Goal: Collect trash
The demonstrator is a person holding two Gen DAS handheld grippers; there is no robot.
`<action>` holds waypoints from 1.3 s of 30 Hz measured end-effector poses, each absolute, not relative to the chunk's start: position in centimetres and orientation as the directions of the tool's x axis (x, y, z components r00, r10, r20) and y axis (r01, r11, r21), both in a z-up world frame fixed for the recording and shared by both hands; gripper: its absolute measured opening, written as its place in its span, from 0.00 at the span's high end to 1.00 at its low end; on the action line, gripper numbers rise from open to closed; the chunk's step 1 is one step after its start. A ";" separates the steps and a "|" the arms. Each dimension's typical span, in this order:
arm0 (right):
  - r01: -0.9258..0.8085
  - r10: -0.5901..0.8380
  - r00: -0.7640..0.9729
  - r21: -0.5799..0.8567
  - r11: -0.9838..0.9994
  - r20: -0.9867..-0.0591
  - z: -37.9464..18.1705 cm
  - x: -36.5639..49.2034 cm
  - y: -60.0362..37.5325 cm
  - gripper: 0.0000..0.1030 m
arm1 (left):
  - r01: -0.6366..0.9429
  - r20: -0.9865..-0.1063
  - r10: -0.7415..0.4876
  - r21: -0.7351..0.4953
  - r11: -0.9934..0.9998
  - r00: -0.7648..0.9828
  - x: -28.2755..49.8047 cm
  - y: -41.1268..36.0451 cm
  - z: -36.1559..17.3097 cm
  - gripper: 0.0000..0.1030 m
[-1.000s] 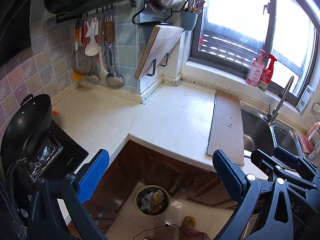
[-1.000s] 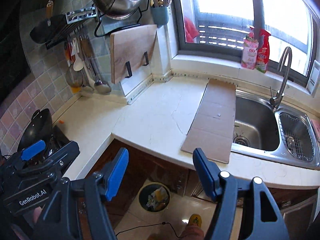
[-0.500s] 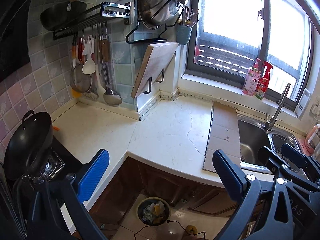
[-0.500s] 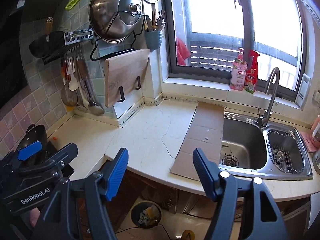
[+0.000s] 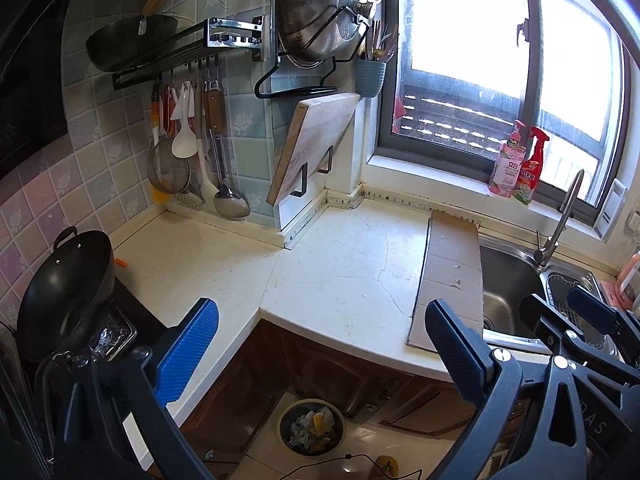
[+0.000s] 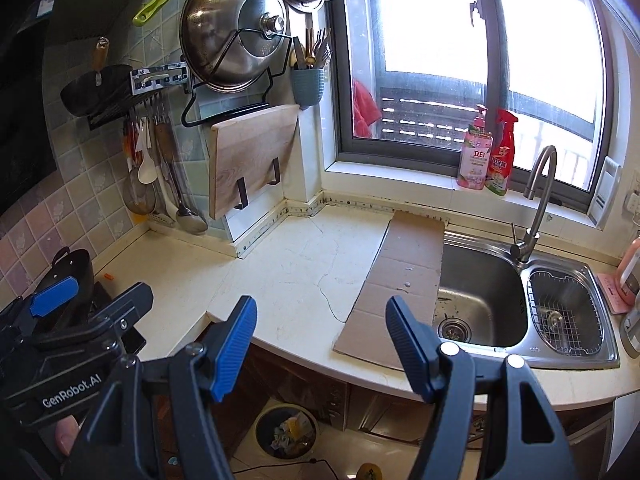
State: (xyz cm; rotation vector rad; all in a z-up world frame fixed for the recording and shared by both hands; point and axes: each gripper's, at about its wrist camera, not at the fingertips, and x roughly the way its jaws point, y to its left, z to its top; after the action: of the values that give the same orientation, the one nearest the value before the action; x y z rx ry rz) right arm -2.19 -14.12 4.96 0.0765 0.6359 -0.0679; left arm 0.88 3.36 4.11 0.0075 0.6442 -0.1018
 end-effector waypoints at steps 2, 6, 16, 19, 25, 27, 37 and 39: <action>0.078 -0.031 0.803 0.055 0.995 -0.595 5.0 -2.2 -14.2 0.34 | 0.093 -0.598 -0.088 -0.024 0.995 0.797 0.7 3.3 4.1 0.01; 0.067 -0.018 0.803 0.059 0.996 -0.596 5.0 -2.3 -14.4 0.34 | 0.096 -0.598 -0.092 -0.026 0.995 0.796 0.7 3.3 4.1 0.01; 0.030 0.027 0.806 0.087 0.996 -0.591 5.3 -2.5 -15.5 0.30 | 0.093 -0.611 -0.095 -0.034 0.995 0.786 0.2 2.9 4.0 0.01; 0.024 0.037 0.805 0.095 0.995 -0.592 5.4 -2.5 -15.7 0.30 | 0.094 -0.615 -0.100 -0.043 0.995 0.782 0.0 2.8 4.0 0.01; -0.007 0.069 0.809 0.107 0.994 -0.584 5.7 -2.6 -15.7 0.30 | 0.092 -0.628 -0.106 -0.054 0.994 0.771 0.0 2.7 4.0 0.01; -0.010 0.070 0.812 0.106 0.994 -0.579 5.8 -2.6 -15.6 0.30 | 0.094 -0.627 -0.107 -0.055 0.994 0.772 0.1 2.7 4.0 0.01; -0.016 0.078 0.812 0.112 0.994 -0.579 5.8 -2.3 -15.6 0.30 | 0.090 -0.628 -0.102 -0.050 0.995 0.772 0.1 2.6 3.8 0.01; -0.017 0.081 0.810 0.114 0.993 -0.581 5.7 -2.1 -15.6 0.30 | 0.089 -0.628 -0.102 -0.051 0.995 0.772 0.2 2.5 3.9 0.01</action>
State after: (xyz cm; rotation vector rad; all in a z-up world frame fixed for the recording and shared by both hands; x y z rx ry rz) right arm -2.08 -15.57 5.68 0.1052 0.6252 0.0525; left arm 0.16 2.54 3.92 -0.0189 0.6816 -0.1035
